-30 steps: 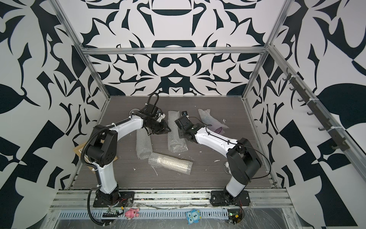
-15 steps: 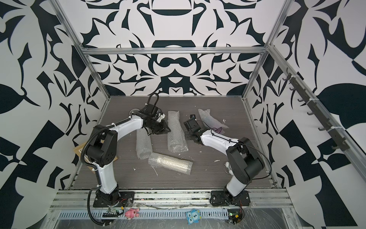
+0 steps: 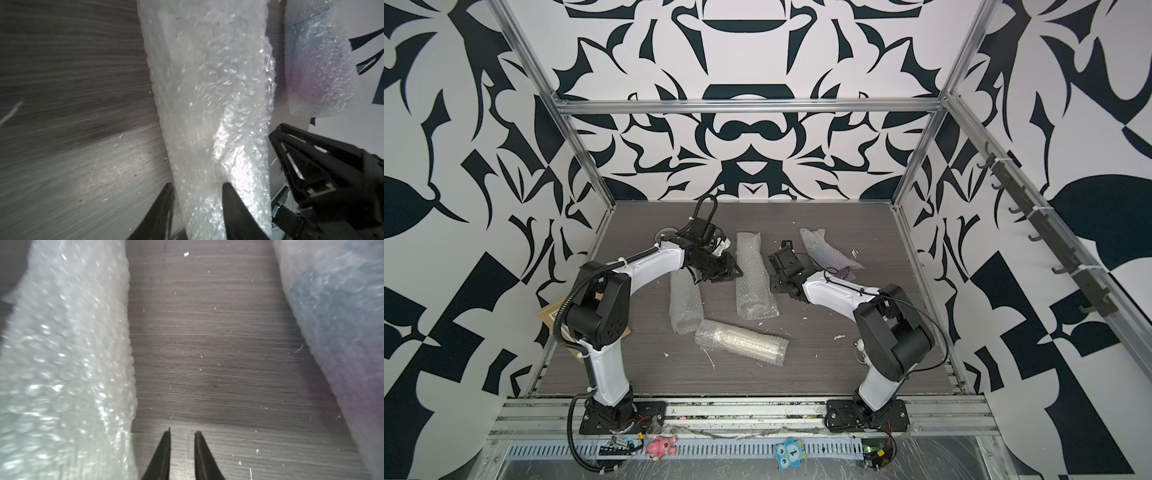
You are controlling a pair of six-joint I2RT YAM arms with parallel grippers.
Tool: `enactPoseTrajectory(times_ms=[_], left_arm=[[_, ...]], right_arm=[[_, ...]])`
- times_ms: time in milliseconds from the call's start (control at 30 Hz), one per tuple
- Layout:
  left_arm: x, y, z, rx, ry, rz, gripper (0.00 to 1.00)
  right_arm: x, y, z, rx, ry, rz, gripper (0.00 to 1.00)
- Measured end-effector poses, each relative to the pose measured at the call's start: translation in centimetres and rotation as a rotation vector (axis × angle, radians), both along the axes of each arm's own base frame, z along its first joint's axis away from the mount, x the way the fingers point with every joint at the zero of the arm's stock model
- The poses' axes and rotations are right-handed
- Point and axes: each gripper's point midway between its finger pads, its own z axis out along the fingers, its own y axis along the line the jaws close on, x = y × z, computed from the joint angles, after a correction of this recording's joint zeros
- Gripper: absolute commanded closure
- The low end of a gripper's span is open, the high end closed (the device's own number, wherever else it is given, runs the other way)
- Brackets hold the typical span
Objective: Unwrap the vase from the bubble wrap
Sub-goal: Unwrap the bubble wrap at the center of the board.
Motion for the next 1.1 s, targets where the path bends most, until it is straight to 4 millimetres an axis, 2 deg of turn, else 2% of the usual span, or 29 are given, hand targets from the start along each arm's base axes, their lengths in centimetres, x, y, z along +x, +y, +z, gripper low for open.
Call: enactPoseTrajectory(times_ms=[267, 367, 467, 567, 700, 900, 1100], left_arm=[[0.0, 0.1, -0.1, 0.008, -0.004, -0.005, 0.47], [-0.1, 0.1, -0.1, 0.009, -0.006, -0.009, 0.46], [-0.1, 0.2, 0.0, 0.010, -0.003, -0.010, 0.45], [-0.2, 0.3, 0.1, 0.010, -0.002, -0.009, 0.43], [-0.1, 0.5, 0.8, -0.007, -0.006, -0.006, 0.35], [0.8, 1.0, 3.2, -0.078, -0.028, 0.021, 0.33], [2.1, 1.5, 4.2, -0.131, -0.025, 0.081, 0.34]], right_arm=[[0.6, 0.2, 8.0, 0.075, -0.154, 0.016, 0.57], [0.4, 0.0, 10.1, 0.086, -0.195, 0.021, 0.55], [0.1, -0.3, 11.0, 0.088, -0.210, 0.024, 0.54], [-0.1, 0.0, 11.0, 0.099, -0.204, 0.038, 0.54], [-0.4, 1.0, 10.3, 0.117, -0.184, 0.070, 0.54], [-1.5, 4.4, 7.4, 0.127, -0.120, 0.149, 0.54], [-3.1, 6.8, 4.3, 0.136, -0.057, 0.200, 0.54]])
